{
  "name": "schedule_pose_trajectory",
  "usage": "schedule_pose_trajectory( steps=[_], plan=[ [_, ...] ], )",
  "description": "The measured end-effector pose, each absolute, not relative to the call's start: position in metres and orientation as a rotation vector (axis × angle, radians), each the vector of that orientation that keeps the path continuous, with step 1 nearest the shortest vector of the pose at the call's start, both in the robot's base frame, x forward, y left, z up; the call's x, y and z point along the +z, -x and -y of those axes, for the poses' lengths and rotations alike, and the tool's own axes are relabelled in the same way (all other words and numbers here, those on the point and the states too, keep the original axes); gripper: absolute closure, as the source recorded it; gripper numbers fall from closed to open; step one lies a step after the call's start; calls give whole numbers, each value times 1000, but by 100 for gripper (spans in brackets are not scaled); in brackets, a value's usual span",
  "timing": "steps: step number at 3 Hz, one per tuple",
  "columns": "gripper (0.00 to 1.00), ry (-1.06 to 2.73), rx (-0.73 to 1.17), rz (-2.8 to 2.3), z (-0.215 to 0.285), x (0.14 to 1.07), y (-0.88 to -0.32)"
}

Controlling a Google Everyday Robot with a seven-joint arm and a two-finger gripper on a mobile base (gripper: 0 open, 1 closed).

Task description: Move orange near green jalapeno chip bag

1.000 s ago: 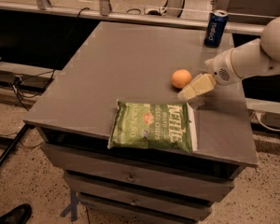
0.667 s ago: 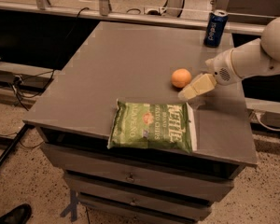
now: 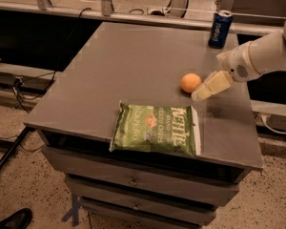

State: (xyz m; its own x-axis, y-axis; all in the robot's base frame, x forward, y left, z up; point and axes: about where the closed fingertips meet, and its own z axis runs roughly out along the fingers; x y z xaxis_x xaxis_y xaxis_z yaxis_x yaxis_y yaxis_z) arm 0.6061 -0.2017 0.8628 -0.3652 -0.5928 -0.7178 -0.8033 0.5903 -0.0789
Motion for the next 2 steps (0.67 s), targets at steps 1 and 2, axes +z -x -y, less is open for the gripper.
schedule_pose_trajectory(
  steps=[1,2],
  plan=[
    [0,1171,355,-2068,218,880,-603],
    [0,1225,330,-2031,241,909,-598]
  ],
)
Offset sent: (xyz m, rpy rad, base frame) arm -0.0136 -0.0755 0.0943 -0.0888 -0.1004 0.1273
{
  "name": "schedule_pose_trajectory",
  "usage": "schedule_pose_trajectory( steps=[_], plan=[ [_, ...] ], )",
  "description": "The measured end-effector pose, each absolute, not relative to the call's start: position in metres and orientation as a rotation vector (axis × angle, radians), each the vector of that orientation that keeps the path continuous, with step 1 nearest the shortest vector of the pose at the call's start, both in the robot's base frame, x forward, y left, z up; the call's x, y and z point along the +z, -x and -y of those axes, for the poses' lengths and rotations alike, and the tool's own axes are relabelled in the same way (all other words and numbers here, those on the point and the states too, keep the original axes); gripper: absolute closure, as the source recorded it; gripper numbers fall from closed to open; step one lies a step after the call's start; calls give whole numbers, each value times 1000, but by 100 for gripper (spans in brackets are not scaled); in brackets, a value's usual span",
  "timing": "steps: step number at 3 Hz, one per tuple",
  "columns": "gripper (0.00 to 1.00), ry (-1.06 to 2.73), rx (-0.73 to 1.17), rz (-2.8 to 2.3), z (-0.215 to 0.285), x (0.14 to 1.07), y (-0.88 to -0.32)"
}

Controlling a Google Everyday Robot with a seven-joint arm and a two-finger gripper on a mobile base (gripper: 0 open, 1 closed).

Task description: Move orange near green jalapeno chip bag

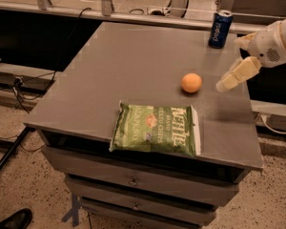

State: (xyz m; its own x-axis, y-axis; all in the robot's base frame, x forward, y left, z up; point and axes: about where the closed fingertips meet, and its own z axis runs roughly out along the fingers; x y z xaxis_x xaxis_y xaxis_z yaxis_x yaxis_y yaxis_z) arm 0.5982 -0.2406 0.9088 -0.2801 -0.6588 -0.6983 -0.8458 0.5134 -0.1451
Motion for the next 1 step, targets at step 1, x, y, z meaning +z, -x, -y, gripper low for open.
schedule_pose_trajectory(
  steps=[1],
  plan=[
    [0,1230,325,-2020,241,917,-599]
  ],
)
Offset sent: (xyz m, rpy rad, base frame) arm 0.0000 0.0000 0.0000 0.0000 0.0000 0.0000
